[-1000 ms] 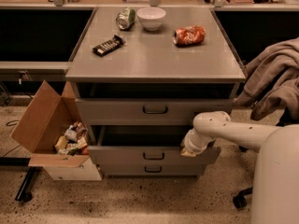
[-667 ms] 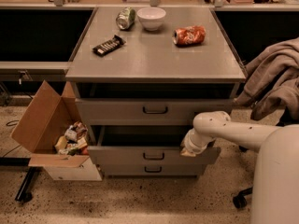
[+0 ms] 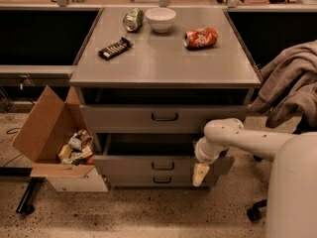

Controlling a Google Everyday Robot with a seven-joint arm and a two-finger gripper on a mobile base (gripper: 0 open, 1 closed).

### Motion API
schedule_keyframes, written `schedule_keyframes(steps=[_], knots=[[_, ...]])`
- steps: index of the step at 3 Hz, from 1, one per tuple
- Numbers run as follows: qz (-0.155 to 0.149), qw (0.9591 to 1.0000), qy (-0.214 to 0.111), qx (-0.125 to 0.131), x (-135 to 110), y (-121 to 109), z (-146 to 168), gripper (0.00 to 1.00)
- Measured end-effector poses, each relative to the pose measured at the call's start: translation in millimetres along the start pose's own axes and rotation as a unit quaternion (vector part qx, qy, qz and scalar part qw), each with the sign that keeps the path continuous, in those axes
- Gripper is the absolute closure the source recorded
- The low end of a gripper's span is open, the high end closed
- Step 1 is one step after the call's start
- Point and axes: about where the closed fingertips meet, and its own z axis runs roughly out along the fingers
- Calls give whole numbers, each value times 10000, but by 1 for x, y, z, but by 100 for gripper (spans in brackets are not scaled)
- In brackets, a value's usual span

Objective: Open middle drawer

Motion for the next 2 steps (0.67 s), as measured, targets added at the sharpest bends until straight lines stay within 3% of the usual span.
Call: schedule_keyframes(steps=[1,2], knots=[[-1,10000,0,-1,0,0,0,0],[-386,9984,40,-419,-1,12,14,0]])
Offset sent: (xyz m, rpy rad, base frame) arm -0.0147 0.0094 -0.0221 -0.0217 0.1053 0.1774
